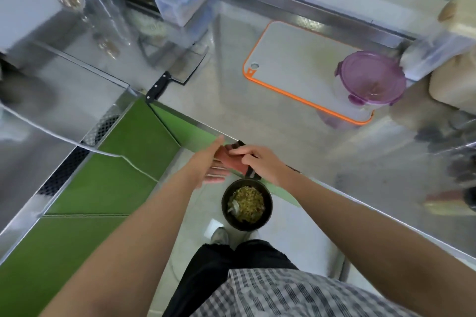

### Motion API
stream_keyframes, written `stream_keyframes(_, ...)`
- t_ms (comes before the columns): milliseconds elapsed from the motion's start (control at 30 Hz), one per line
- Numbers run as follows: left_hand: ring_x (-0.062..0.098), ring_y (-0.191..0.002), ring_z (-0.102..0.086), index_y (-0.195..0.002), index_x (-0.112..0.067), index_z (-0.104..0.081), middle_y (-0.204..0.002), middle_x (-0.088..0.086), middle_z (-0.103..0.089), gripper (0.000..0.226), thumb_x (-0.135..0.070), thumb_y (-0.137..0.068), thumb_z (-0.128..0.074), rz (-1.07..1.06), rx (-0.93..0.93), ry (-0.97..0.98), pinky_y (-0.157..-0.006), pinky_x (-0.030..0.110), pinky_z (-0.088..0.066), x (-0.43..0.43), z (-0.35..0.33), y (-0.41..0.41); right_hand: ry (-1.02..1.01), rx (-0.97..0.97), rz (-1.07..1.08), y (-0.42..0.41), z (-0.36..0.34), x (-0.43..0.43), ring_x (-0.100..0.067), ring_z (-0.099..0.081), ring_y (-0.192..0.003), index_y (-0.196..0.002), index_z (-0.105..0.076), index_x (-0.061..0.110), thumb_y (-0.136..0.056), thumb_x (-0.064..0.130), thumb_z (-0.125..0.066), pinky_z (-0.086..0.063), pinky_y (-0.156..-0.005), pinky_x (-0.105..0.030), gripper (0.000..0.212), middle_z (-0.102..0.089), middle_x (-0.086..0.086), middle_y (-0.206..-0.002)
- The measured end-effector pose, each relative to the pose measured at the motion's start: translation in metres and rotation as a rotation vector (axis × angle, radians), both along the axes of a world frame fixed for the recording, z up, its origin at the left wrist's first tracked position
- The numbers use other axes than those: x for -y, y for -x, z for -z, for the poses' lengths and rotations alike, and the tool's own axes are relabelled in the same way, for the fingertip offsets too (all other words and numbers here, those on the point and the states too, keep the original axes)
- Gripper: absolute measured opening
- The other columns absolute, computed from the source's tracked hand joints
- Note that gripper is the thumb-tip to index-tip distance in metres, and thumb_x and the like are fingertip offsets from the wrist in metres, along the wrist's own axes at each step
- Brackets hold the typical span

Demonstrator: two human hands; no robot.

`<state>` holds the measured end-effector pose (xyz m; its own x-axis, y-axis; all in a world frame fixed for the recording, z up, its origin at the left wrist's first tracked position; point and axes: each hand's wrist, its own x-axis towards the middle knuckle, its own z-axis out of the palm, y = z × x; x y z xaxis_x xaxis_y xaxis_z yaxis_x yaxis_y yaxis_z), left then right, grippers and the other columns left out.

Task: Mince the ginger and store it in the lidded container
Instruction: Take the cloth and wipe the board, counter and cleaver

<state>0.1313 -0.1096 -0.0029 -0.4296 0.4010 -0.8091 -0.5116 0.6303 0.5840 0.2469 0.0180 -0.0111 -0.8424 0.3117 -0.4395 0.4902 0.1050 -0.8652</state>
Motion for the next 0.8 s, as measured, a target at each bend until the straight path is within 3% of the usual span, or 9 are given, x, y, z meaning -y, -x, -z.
stream_keyframes(67,0.021,-0.070,-0.062,-0.098,-0.009,-0.063,-0.084,0.011,-0.065,0.015,-0.021,-0.092,-0.058,-0.118,-0.091,-0.050,-0.049,0.020,-0.052,0.001,-0.005,-0.003,0.079,-0.040,0.025,0.005,-0.005,0.001,-0.016,-0.063,-0.100,-0.096,-0.073,0.030,-0.089,0.008,-0.045,-0.049,-0.087,-0.028,0.036,-0.068,0.002,-0.110)
stream_keyframes(100,0.020,-0.061,-0.053,-0.089,-0.010,-0.061,-0.073,0.009,-0.058,0.009,-0.007,-0.090,-0.053,-0.178,-0.161,-0.057,-0.041,0.017,-0.043,0.003,-0.008,-0.004,0.081,-0.073,0.086,0.008,-0.007,0.002,-0.013,-0.062,-0.097,-0.098,-0.071,0.026,-0.089,0.007,-0.046,-0.049,-0.085,-0.025,0.033,-0.067,0.004,-0.108)
stream_keyframes(167,0.018,-0.057,-0.040,-0.080,-0.012,-0.059,-0.064,0.006,-0.047,0.021,0.002,-0.086,-0.045,-0.276,-0.235,-0.086,-0.047,0.022,-0.032,0.009,-0.010,-0.002,0.116,-0.112,0.259,0.014,-0.010,0.002,-0.015,-0.058,-0.084,-0.108,-0.060,0.019,-0.089,0.007,-0.052,-0.047,-0.076,-0.027,0.024,-0.060,0.004,-0.105)
stream_keyframes(267,0.020,-0.070,-0.046,-0.088,-0.010,-0.063,-0.076,0.007,-0.053,0.030,0.005,-0.083,-0.039,-0.384,-0.211,-0.172,-0.066,0.030,-0.038,0.024,-0.015,0.001,0.220,0.052,0.075,0.020,-0.010,0.001,-0.017,-0.057,-0.087,-0.113,-0.054,0.018,-0.088,0.029,-0.064,-0.046,-0.076,-0.029,0.029,-0.057,0.000,-0.104)
stream_keyframes(367,0.022,-0.078,-0.046,-0.094,-0.007,-0.065,-0.086,0.010,-0.055,0.038,0.008,-0.078,-0.034,-0.423,-0.219,-0.203,-0.071,0.032,-0.037,0.037,-0.017,0.004,0.141,0.223,-0.296,0.017,-0.013,0.004,-0.018,-0.052,-0.078,-0.088,-0.063,0.015,-0.070,0.054,-0.067,-0.035,-0.073,-0.033,0.043,-0.060,-0.006,-0.083)
stream_keyframes(533,0.019,-0.065,-0.044,-0.094,-0.009,-0.060,-0.076,0.008,-0.052,0.032,0.009,-0.081,-0.036,-0.392,-0.254,-0.086,-0.051,0.022,-0.036,0.057,-0.011,0.004,0.057,0.070,-0.121,0.026,-0.022,0.014,-0.018,-0.047,-0.071,-0.066,-0.050,0.020,-0.084,0.035,-0.062,-0.036,-0.074,-0.035,0.026,-0.051,-0.001,-0.069)
stream_keyframes(600,0.021,-0.081,-0.054,-0.117,-0.008,-0.053,-0.099,0.011,-0.058,0.033,-0.001,-0.086,-0.045,-0.231,-0.326,0.030,-0.063,0.025,-0.044,0.063,-0.009,0.001,-0.007,0.063,-0.127,0.031,-0.028,0.019,-0.016,-0.048,-0.065,-0.067,-0.047,0.019,-0.089,0.026,-0.060,-0.038,-0.068,-0.029,0.026,-0.052,0.001,-0.068)
stream_keyframes(667,0.024,-0.105,-0.052,-0.134,-0.012,-0.044,-0.122,0.010,-0.053,0.043,-0.012,-0.091,-0.049,-0.162,-0.407,0.064,-0.084,0.030,-0.040,0.068,-0.009,-0.002,-0.043,0.091,-0.229,0.034,-0.035,0.027,-0.014,-0.046,-0.056,-0.066,-0.042,0.018,-0.088,0.026,-0.062,-0.037,-0.056,-0.024,0.031,-0.048,0.000,-0.063)
stream_keyframes(800,0.018,-0.107,-0.052,-0.128,-0.012,-0.054,-0.124,0.009,-0.058,0.034,-0.012,-0.095,-0.046,-0.054,-0.464,-0.043,-0.091,0.028,-0.038,0.066,-0.020,-0.006,-0.171,0.083,-0.221,0.037,-0.036,0.032,-0.015,-0.034,-0.053,-0.069,-0.039,0.018,-0.088,0.037,-0.060,-0.029,-0.056,-0.028,0.034,-0.034,0.001,-0.060)
